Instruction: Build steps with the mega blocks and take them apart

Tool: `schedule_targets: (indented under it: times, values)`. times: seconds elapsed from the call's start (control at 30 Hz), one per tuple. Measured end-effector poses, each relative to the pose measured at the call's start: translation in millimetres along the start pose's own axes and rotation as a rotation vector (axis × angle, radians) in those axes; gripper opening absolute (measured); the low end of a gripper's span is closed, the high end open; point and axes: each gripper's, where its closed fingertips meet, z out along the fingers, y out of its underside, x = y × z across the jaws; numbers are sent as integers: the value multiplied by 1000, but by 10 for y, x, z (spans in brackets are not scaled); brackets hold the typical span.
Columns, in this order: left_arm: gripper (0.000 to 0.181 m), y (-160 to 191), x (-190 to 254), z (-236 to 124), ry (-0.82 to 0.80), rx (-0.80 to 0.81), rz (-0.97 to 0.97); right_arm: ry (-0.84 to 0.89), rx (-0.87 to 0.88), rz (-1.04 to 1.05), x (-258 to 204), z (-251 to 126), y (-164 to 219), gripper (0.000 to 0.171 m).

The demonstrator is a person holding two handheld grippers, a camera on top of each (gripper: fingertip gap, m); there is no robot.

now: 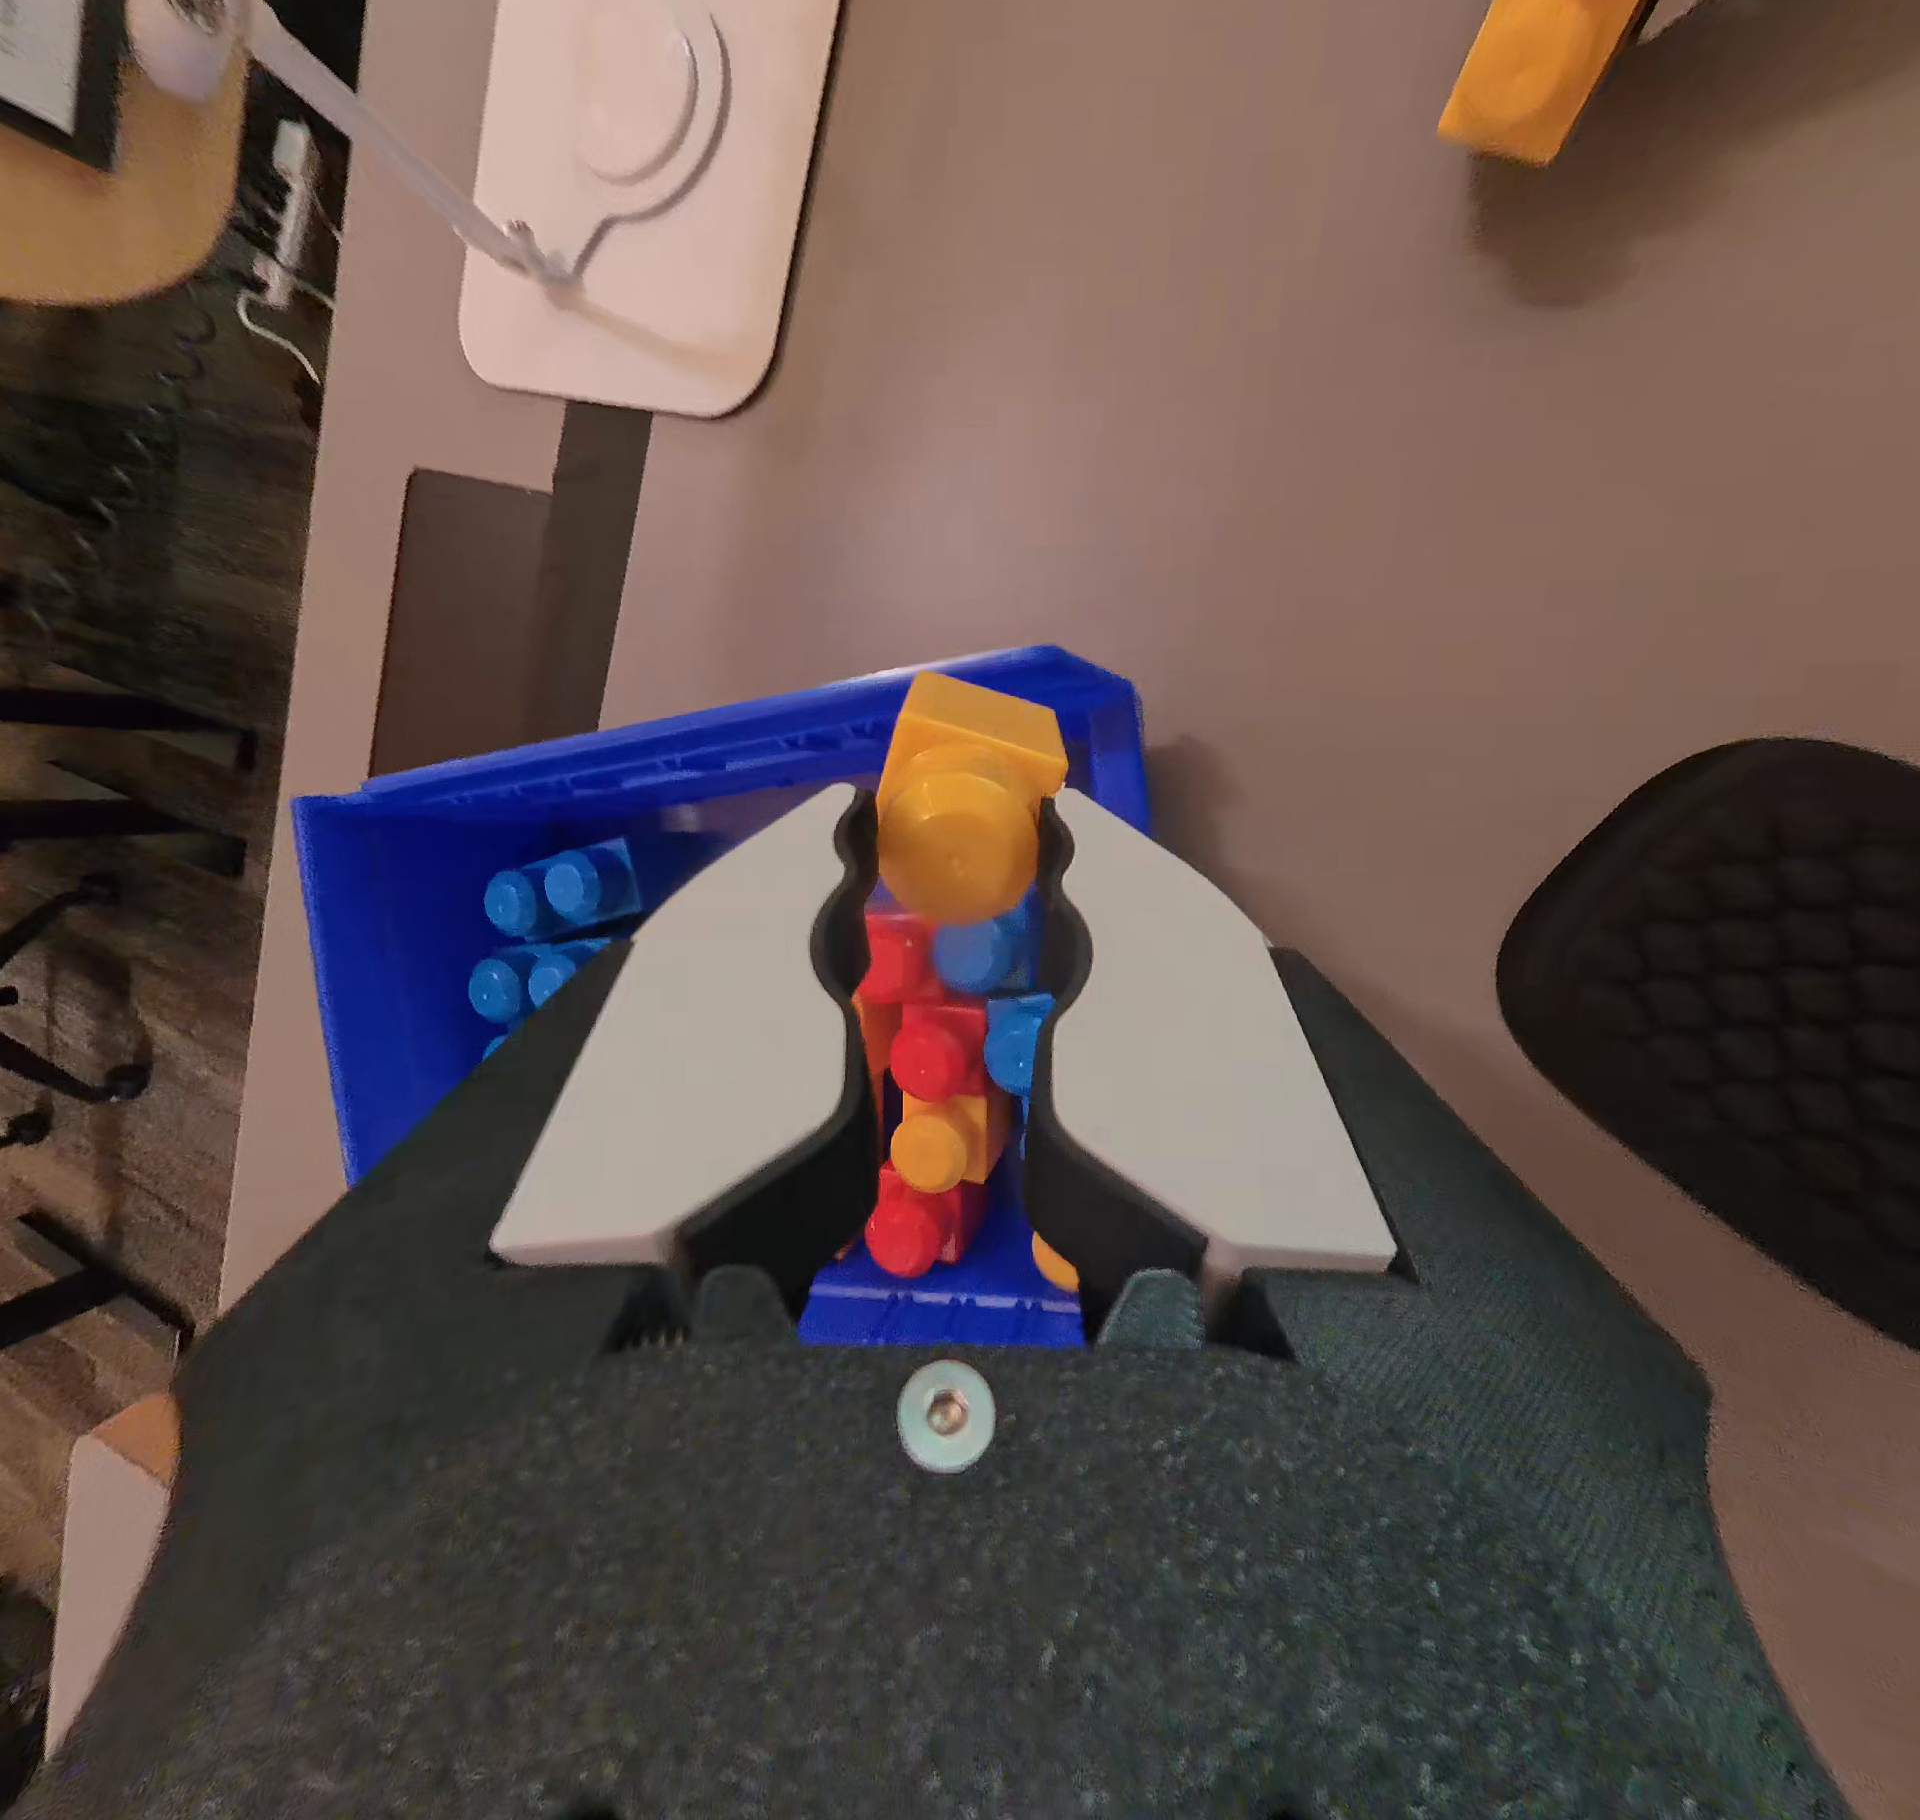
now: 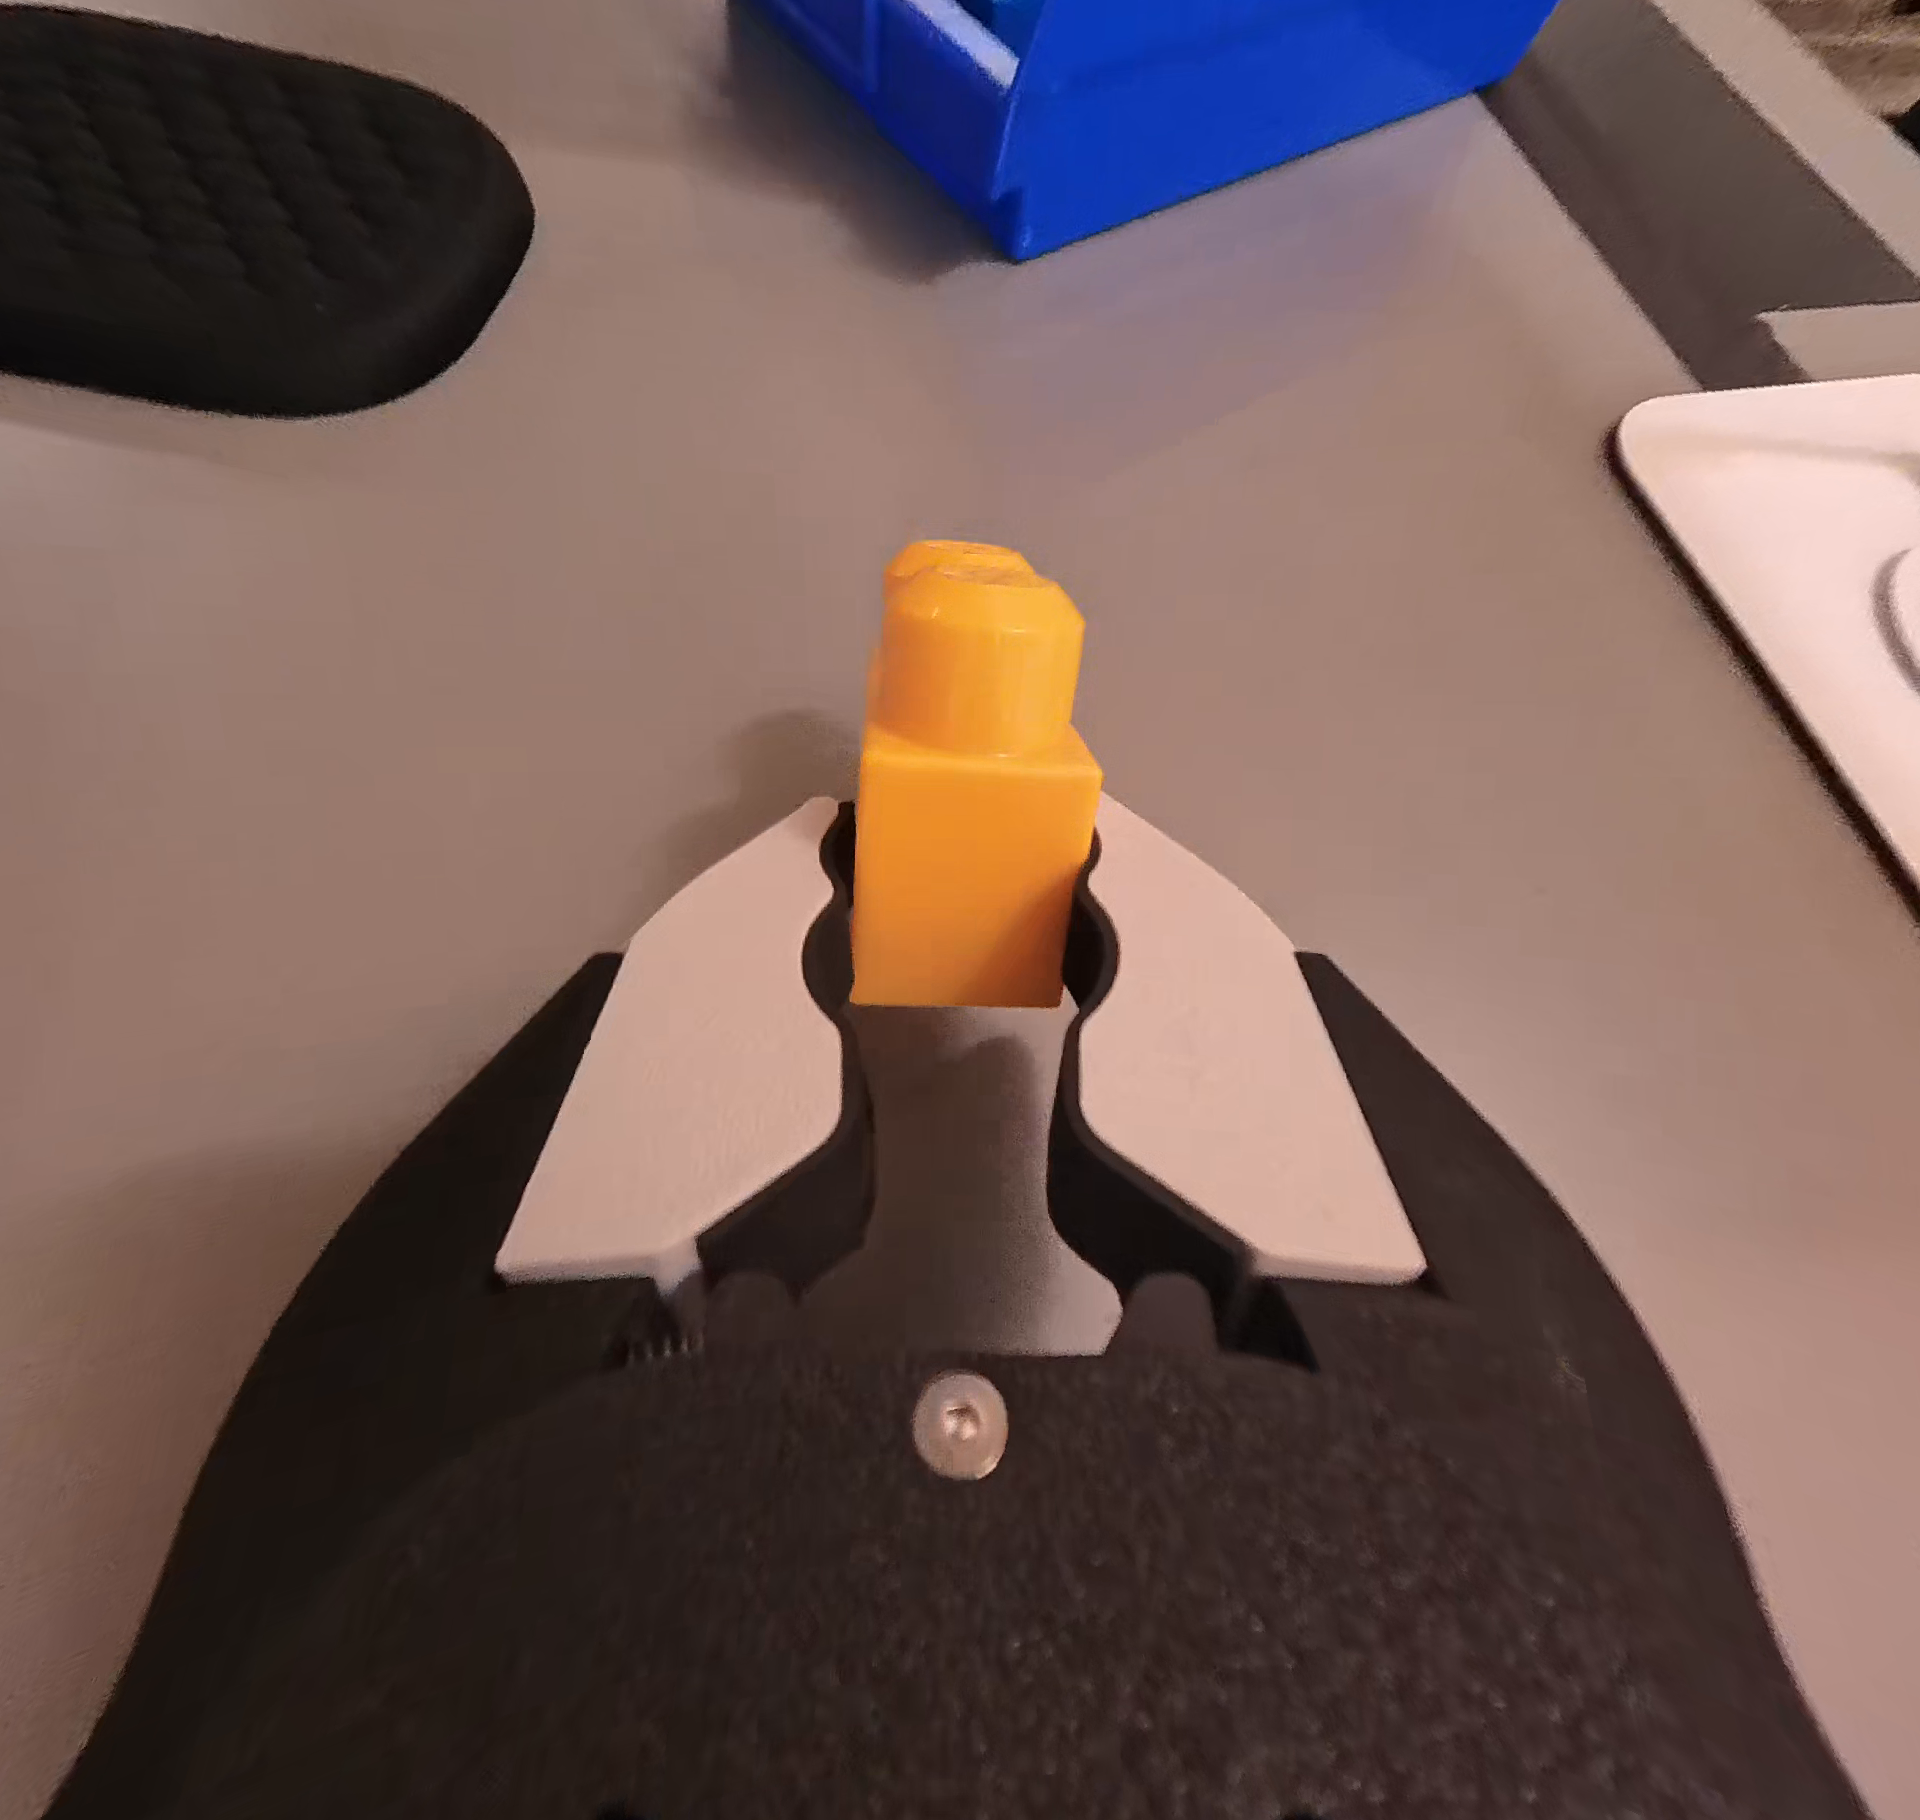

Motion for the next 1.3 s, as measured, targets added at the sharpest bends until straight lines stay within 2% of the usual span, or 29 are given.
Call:
schedule_targets:
  times: [0.2, 0.4, 0.6, 0.93, 1.17, 1.3]
  values:
    - [30, -303, 176, -139, 1, 137, 24, -92, -107, -20, -86, -29, 218, 37]
    - [30, -545, 460, -161, 45, 200, 76, -71, -257, -126, -54, -115, 465, 37]
    - [30, -809, 723, -89, 105, 227, 103, -73, -265, -117, -41, -138, 483, 38]
    - [30, -1157, 1078, 198, 207, 230, 86, -82, -266, -98, -30, -156, 497, 41]
    - [30, -1445, 1320, 557, 276, 107, 5, -78, -257, -76, 27, -294, 508, 52]
    - [30, -1656, 1462, 733, 316, 56, 10, -79, -206, -63, 53, -401, 486, 54]
